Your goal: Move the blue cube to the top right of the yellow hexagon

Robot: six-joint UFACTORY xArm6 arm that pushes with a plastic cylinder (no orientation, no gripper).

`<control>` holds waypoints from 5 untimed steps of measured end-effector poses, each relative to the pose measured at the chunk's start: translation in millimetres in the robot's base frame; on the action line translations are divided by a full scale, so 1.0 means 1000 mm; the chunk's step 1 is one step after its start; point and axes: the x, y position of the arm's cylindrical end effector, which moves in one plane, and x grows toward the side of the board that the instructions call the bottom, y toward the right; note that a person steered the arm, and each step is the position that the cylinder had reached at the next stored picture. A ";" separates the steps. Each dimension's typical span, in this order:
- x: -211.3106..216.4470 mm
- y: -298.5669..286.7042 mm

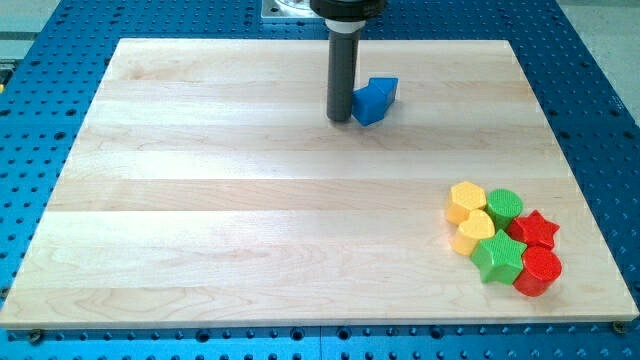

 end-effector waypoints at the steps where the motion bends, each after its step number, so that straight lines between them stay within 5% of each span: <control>1: -0.017 -0.001; 3: 0.003 0.063; 5: 0.102 0.130</control>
